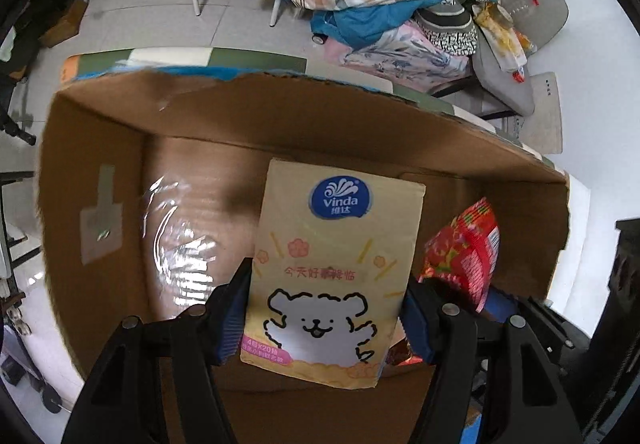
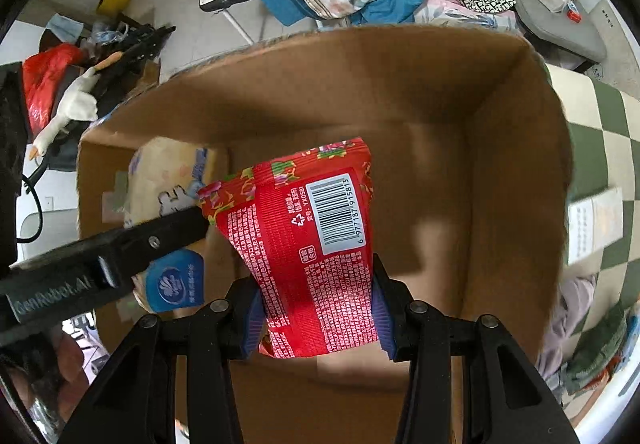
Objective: Organize soft objects
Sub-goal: 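Carry both items over the box and open both tools to drop them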
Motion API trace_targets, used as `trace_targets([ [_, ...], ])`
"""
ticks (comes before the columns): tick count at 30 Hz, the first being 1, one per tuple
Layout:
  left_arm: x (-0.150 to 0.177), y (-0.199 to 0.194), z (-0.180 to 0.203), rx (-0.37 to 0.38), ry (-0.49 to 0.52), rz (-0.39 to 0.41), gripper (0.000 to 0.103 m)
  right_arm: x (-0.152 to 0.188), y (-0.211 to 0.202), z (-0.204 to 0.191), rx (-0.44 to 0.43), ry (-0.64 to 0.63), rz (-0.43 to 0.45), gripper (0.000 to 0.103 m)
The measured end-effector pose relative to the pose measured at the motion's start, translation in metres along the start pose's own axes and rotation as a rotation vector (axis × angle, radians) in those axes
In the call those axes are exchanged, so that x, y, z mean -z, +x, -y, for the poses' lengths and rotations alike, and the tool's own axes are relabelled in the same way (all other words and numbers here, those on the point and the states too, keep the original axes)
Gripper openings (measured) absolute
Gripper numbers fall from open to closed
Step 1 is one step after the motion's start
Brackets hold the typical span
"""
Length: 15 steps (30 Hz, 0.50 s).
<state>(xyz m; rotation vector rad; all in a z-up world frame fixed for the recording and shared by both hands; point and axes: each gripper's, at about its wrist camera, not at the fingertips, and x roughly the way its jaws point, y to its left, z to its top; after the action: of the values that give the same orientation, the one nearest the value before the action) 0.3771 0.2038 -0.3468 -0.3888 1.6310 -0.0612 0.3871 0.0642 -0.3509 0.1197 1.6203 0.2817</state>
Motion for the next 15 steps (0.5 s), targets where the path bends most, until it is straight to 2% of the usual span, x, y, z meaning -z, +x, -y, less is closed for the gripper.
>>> trace_targets([
  [4, -0.003, 0.002, 0.0, 0.005, 0.002, -0.013, 0.064, -0.015, 0.003, 0.003, 0.014, 0.003, 0.012, 0.048],
  [8, -0.002, -0.002, -0.001, 0.023, -0.011, -0.013, 0.065, -0.024, 0.008, 0.003, -0.009, -0.002, 0.004, 0.052],
  [10, -0.001, -0.007, 0.0, -0.018, -0.002, 0.001, 0.075, -0.025, 0.006, 0.003, 0.013, -0.008, 0.01, 0.072],
  [13, 0.007, -0.018, 0.001, -0.079, 0.019, 0.04, 0.089, -0.022, 0.0, 0.001, 0.016, -0.02, 0.011, 0.077],
  [15, 0.015, -0.026, -0.001, -0.099, 0.026, 0.068, 0.093, -0.018, -0.005, 0.0, 0.04, -0.034, 0.009, 0.08],
])
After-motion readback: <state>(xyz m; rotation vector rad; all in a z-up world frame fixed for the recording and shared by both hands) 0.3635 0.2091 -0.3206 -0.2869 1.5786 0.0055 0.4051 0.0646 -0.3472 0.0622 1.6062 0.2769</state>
